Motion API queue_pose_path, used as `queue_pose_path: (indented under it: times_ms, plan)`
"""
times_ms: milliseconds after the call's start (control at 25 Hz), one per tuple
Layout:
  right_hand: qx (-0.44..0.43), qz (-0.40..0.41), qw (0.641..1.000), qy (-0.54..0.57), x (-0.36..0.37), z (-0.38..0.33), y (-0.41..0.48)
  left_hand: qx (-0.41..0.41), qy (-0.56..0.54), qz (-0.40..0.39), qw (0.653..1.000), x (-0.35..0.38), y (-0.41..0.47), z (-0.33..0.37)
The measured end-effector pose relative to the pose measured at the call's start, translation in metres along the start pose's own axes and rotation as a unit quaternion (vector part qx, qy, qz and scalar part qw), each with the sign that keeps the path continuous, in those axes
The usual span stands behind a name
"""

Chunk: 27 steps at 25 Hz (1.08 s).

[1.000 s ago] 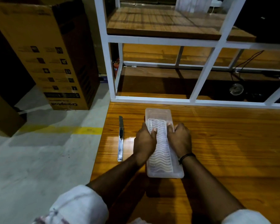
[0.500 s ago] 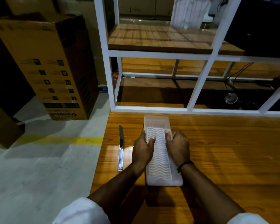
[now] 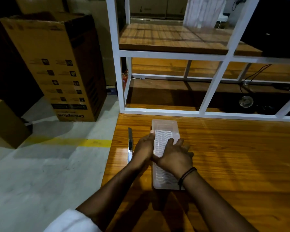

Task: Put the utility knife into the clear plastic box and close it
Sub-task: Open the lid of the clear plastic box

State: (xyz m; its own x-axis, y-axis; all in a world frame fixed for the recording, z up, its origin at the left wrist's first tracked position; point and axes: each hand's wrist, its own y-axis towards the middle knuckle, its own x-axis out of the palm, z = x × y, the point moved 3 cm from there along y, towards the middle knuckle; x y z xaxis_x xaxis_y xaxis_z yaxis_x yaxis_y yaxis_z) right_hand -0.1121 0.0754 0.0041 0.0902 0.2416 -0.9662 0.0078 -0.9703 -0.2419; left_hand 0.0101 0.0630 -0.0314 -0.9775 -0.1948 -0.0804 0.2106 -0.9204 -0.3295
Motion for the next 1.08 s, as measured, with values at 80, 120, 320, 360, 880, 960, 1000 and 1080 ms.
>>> queue_pose_path:
  times_ms: [80, 120, 320, 360, 880, 960, 1000, 1080]
  plan:
    - [0.002, -0.004, 1.0, -0.004, -0.002, -0.005, 0.001, -0.01, -0.005, -0.005, 1.0, -0.003, 0.001, -0.001]
    - [0.002, -0.003, 1.0, -0.001, -0.003, -0.007, 0.001, -0.014, -0.004, -0.01, 1.0, -0.004, 0.0, 0.0]
    - [0.016, 0.003, 1.0, 0.014, -0.003, -0.01, 0.001, -0.038, -0.009, -0.015, 0.999, -0.008, -0.001, 0.003]
    - [0.016, 0.003, 1.0, 0.025, -0.004, -0.01, 0.002, -0.034, 0.003, -0.023, 0.999, -0.008, -0.001, 0.004]
    - [0.0, -0.006, 0.991, 0.136, -0.009, 0.0, 0.011, -0.048, 0.032, -0.032, 0.998, -0.003, -0.014, 0.016]
    - [-0.003, -0.006, 0.992, 0.13, -0.011, -0.004, 0.011, -0.042, 0.045, -0.041, 0.997, -0.003, -0.016, 0.018]
    - [-0.01, -0.007, 0.993, 0.119, -0.012, -0.006, 0.011, -0.044, 0.043, -0.043, 0.997, -0.003, -0.016, 0.018]
    - [-0.041, -0.005, 0.996, 0.084, -0.017, -0.012, 0.009, -0.052, 0.03, -0.04, 0.997, -0.005, -0.019, 0.019]
